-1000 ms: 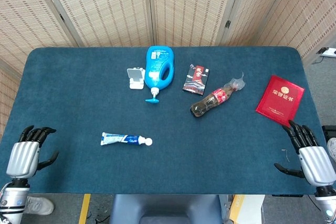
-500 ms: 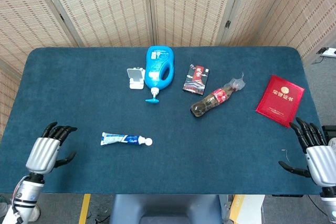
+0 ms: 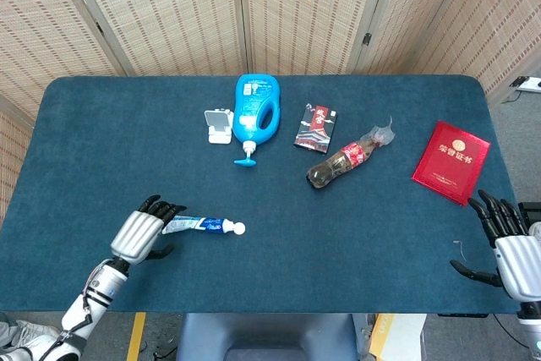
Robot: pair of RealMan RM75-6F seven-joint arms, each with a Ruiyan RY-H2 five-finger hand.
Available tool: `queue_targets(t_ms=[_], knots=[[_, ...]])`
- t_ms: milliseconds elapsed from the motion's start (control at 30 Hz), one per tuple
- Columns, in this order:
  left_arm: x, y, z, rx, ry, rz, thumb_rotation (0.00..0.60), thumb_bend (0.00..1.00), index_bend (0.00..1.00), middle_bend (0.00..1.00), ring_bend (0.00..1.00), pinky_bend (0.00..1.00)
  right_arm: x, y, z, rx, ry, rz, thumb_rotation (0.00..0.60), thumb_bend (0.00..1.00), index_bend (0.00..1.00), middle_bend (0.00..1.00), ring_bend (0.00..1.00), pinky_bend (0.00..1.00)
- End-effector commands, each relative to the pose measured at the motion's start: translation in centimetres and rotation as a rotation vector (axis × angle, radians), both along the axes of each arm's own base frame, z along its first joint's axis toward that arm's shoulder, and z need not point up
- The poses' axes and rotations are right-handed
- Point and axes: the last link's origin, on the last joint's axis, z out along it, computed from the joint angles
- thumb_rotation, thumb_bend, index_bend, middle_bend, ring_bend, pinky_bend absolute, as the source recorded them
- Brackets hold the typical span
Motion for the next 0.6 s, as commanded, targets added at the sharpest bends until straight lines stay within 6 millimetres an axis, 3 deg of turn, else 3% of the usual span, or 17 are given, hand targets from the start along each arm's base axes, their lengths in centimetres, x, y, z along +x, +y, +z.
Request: queue_targets(t_ms=[33,600], knots=[[0.4,1.2,-1.5,-0.017,0.018,0.006,0.6,0.31,0.2,0.28,0.22,0.15,-0.1,0.0,0.0,0.001,-0.001,-0.002,0.536,0.0,0.0,0.0,0.0,0.0],[1.4,3.6,-5.4,-0.06,0.064,0.031,0.6,0.36,0.32,0.31,0.28,0.17,-0.5,0.1,0.3,-0.006,-0.005,-0.014,0.537,0.0,0.0,0.0,0.0,0.0]])
